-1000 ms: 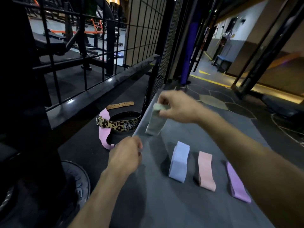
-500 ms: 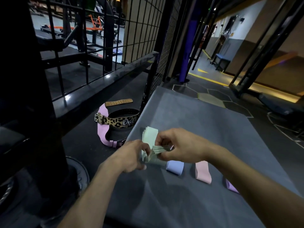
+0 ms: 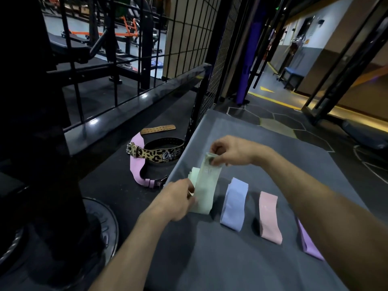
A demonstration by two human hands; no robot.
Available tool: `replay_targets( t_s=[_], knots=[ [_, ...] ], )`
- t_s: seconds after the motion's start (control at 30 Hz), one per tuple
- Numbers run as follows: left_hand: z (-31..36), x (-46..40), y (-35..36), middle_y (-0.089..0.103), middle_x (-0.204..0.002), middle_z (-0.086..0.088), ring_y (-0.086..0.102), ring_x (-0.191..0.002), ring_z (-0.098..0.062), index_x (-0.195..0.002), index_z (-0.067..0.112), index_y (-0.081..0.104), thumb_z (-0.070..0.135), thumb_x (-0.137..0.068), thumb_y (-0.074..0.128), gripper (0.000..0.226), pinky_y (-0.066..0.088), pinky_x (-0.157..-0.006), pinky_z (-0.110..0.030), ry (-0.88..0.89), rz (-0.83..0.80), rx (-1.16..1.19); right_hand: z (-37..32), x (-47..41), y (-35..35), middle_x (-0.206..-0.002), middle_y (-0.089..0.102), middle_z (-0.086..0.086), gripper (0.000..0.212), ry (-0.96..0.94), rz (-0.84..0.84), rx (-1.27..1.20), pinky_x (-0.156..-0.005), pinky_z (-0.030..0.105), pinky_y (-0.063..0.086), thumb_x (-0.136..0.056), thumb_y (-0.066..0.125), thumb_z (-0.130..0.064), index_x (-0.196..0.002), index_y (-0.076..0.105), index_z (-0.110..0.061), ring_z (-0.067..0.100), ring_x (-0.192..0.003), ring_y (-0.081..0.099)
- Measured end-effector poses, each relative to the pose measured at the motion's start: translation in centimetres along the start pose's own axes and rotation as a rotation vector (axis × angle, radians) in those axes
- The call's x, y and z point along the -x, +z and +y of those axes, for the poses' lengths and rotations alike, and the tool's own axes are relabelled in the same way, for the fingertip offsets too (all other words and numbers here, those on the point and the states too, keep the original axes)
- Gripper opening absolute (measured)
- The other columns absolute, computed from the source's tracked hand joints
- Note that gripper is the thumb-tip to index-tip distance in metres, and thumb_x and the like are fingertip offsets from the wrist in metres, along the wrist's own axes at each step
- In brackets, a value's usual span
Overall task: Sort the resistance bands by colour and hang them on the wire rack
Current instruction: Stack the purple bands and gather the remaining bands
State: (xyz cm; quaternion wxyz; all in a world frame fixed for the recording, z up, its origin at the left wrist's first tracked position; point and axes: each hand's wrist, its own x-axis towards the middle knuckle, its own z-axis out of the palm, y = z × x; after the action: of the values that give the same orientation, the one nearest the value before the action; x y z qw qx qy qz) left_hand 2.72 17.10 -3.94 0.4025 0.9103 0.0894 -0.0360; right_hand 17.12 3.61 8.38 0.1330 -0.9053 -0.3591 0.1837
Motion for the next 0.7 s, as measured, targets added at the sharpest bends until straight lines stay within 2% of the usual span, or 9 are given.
replay_targets(
  t_s=[0.13,0.23,0.3,0.4,0.5,0.6,0.7],
  knots=[
    [0.2,-0.9,0.6,0.064,-0.115,-0.007,0.067,-0.094,-0.029,-0.121,0.017,0.056,0.033,-0.093,0.065,0.033,0.058,-0.083,-0.044,-0.101,0.059,0.042,0.8,-4.4,1.7,-0.096,0.065,0.000,0.014,0.077,-0.065,0.075,-0.077,0.031,0.047,-0.088,0.074,-0.020,-0.097,0.063,-0.019,0.017,-0.088,0.058],
    [0.8,-1.1,0.8,0.064,-0.115,-0.010,0.064,-0.099,-0.030,-0.118,0.014,0.053,0.034,-0.094,0.061,0.032,0.055,-0.086,-0.040,-0.147,0.104,-0.022,1.4,-6.8,3.4,-0.101,0.066,0.001,0.016,0.145,-0.133,0.202,-0.085,0.033,0.052,-0.089,0.072,-0.024,-0.102,0.064,-0.019,0.023,-0.095,0.063],
    [1.6,-0.9,0.7,0.063,-0.117,-0.011,0.062,-0.104,-0.031,-0.119,0.013,0.051,0.031,-0.096,0.056,0.029,0.053,-0.087,-0.040,-0.160,0.124,-0.072,2.0,-7.8,4.3,-0.104,0.071,0.006,0.014,0.171,-0.156,0.234,-0.089,0.040,0.057,-0.087,0.072,-0.026,-0.096,0.065,-0.019,0.030,-0.096,0.068],
    [2.7,-0.5,0.7,0.062,-0.115,-0.011,0.060,-0.104,-0.033,-0.118,0.013,0.047,0.027,-0.097,0.050,0.025,0.048,-0.079,-0.039,-0.167,0.144,-0.182,2.2,-8.2,5.1,-0.097,0.066,0.004,0.010,0.219,-0.170,0.183,-0.082,0.041,0.059,-0.089,0.069,-0.021,-0.097,0.065,-0.019,0.024,-0.086,0.063],
    [3.6,-0.3,1.0,0.063,-0.115,-0.008,0.061,-0.105,-0.031,-0.116,0.015,0.041,0.026,-0.097,0.050,0.023,0.038,-0.071,-0.035,-0.164,0.170,-0.351,2.0,-8.4,5.4,-0.107,0.069,0.003,0.020,0.265,-0.187,0.116,-0.073,0.037,0.061,-0.090,0.063,-0.018,-0.110,0.066,-0.020,0.021,-0.090,0.068],
    [3.7,-0.4,1.2,0.064,-0.116,-0.006,0.062,-0.106,-0.030,-0.113,0.016,0.037,0.029,-0.098,0.049,0.022,0.036,-0.071,-0.034,-0.189,0.151,-0.393,1.5,-8.2,5.6,-0.111,0.070,0.004,0.024,0.313,-0.221,0.066,-0.062,0.032,0.060,-0.094,0.055,-0.018,-0.116,0.064,-0.021,0.022,-0.090,0.073],
    [3.5,-0.5,1.5,0.064,-0.116,-0.006,0.062,-0.108,-0.031,-0.111,0.016,0.035,0.030,-0.098,0.047,0.023,0.037,-0.075,-0.037,-0.239,0.111,-0.337,0.4,-7.8,5.8,-0.114,0.066,0.012,0.032,0.361,-0.230,0.032,-0.067,0.042,0.064,-0.095,0.042,-0.019,-0.119,0.062,-0.013,0.030,-0.090,0.073]
  ],
)
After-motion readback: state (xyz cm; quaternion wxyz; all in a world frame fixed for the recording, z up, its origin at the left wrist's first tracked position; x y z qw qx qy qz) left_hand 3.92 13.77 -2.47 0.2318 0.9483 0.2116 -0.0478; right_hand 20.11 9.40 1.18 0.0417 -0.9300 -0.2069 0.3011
